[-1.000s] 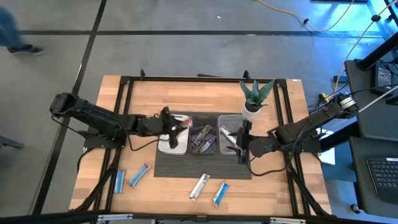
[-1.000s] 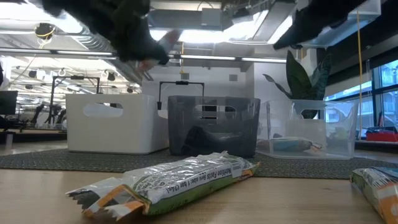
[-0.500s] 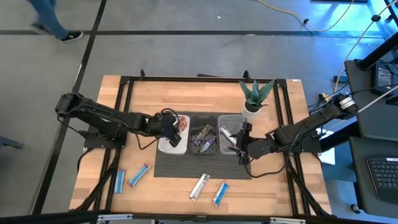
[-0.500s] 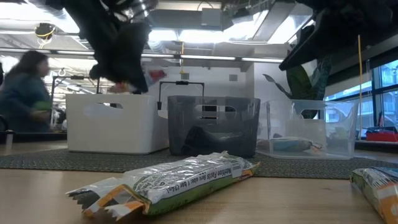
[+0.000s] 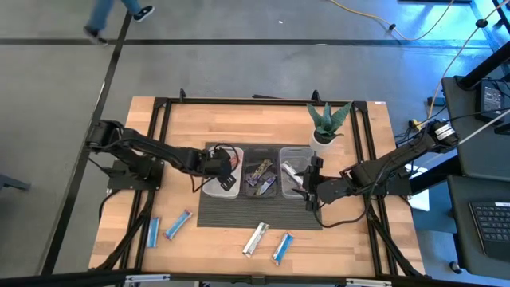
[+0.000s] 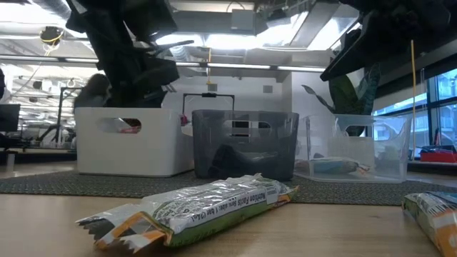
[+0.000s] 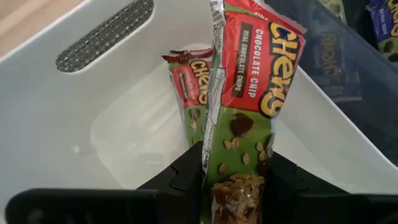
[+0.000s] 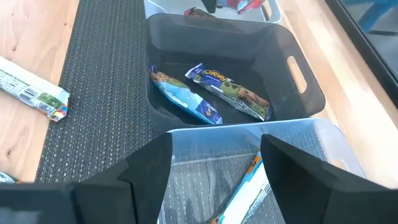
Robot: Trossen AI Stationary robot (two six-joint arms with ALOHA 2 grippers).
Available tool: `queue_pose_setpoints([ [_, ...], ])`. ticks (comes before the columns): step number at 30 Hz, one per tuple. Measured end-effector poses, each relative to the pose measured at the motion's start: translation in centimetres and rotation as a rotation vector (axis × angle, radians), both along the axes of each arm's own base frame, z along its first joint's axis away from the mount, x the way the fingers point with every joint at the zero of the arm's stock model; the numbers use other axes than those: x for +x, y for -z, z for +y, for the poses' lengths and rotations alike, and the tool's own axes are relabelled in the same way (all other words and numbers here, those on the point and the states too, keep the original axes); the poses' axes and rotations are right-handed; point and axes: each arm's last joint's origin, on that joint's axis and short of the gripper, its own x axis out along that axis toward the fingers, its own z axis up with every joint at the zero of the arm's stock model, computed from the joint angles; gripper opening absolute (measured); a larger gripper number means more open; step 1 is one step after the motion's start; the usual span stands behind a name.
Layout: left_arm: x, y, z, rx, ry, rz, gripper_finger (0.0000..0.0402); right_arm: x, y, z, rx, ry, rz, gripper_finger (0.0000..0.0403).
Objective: Pick and place Granola Bars by type
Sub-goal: Put the red granola bar into the white bin
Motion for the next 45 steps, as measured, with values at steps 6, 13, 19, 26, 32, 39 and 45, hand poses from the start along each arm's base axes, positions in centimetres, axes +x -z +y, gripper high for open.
queue_pose_setpoints([
  [6, 0.0, 0.1, 0.0, 0.006, -0.002, 0.002, 0.0132, 0.0, 0.0, 0.0, 0.000, 0.000, 0.000, 0.0248],
  [13, -0.1, -0.2, 0.0, 0.014, 0.015, 0.001, 0.0180, 0.0, 0.0, 0.0, 0.000, 0.000, 0.001, 0.0248],
  [19, -0.2, -3.3, -0.2, 0.028, 0.160, -0.057, 0.0195, 0.0, 0.0, 0.0, -0.001, 0.000, 0.003, 0.0248],
  [26, -2.2, -7.4, -1.4, 0.004, 0.277, -0.127, 0.0196, 0.0, 0.0, 0.0, 0.012, 0.011, 0.001, 0.0248],
  [32, -4.8, -7.7, -4.1, -0.170, 0.352, -0.040, 0.0194, -0.2, 0.2, -0.1, 0.022, 0.027, 0.014, 0.0248],
  [39, -6.9, -6.3, -8.6, -0.321, 0.192, 0.107, 0.0194, -0.2, 0.2, -0.1, 0.030, 0.036, 0.018, 0.0248],
  [45, -8.3, -4.2, -11.3, -0.342, 0.007, 0.255, 0.0193, -0.2, 0.2, -0.1, 0.039, 0.044, 0.016, 0.0248],
])
